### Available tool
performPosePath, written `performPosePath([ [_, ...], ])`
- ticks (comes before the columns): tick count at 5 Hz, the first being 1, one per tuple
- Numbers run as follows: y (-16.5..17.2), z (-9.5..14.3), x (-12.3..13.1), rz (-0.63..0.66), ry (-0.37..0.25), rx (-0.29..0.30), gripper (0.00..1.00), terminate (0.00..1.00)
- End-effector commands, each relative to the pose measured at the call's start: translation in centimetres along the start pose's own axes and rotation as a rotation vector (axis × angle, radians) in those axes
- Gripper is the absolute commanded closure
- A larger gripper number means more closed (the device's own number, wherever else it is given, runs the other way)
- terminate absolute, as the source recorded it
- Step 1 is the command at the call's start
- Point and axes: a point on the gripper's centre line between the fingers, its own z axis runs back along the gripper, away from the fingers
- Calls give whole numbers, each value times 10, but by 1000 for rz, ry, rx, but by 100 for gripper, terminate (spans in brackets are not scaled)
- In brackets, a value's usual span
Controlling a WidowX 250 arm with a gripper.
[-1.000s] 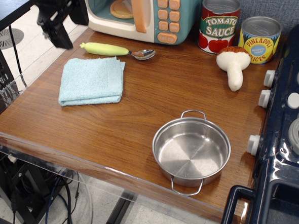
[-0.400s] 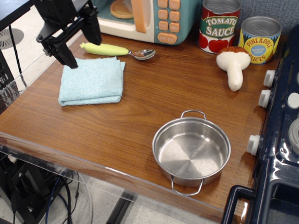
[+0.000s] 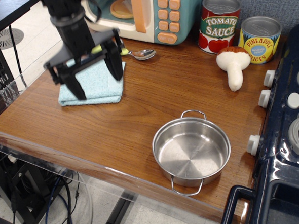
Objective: Pick up and move the pot to the front center of the table.
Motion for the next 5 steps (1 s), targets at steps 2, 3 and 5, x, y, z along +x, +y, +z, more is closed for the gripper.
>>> performPosePath([
  [2, -6, -9, -62, -458, 46, -42, 0, 0],
  [3, -5, -26, -68, -505, 58, -8, 0, 0],
  [5, -12, -50, -82, -603, 61, 57, 0, 0],
])
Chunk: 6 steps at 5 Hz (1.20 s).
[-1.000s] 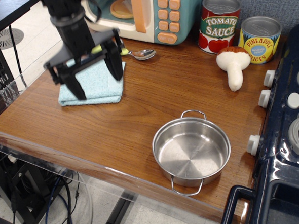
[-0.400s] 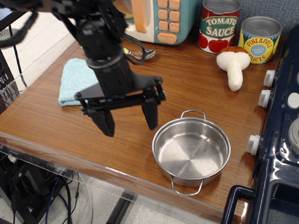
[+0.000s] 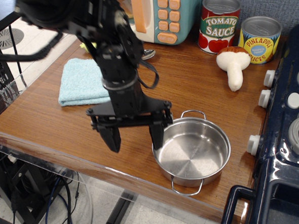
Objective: Pick up and move the pot to the front center of the table.
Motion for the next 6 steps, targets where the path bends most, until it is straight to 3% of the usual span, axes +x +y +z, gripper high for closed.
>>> performPosePath([
  [1, -6, -9, -7, -142, -25, 72, 0, 0],
  [2, -5, -7, -12, -159, -37, 68, 100, 0],
  [4, -3, -2, -16, -167, -42, 45, 100, 0],
  [6, 1, 14, 4, -100, -45, 1, 100, 0],
])
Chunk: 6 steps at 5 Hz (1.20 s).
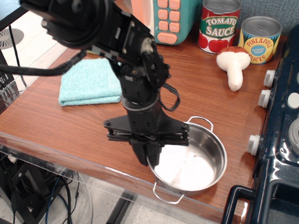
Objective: Pick up and move the pot to the front center of the table.
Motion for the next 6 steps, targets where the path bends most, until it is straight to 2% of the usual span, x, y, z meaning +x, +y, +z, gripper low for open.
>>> performPosePath([
  [1, 21, 43, 44, 142, -44, -60, 100, 0],
  [2, 24, 59, 87, 257, -51, -106, 100, 0],
  [3, 25, 57, 125, 338, -54, -122, 100, 0],
  [4, 26, 47, 148, 383, -53, -102, 100, 0],
  [6, 33, 15, 144, 393, -8, -17, 100, 0],
])
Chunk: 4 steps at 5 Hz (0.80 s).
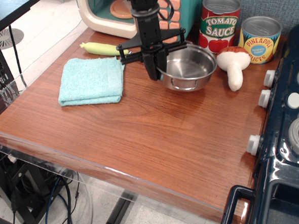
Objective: Pick up and move the pot to the front center of the table.
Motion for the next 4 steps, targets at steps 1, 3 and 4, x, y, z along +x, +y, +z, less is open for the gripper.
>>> performPosePath([
  [1, 21, -6, 15, 18, -32, 30, 100, 0],
  [3, 18, -6, 22, 56, -58, 61, 0, 0],
  [4, 22, 3, 18, 94, -90, 57, 0, 0],
])
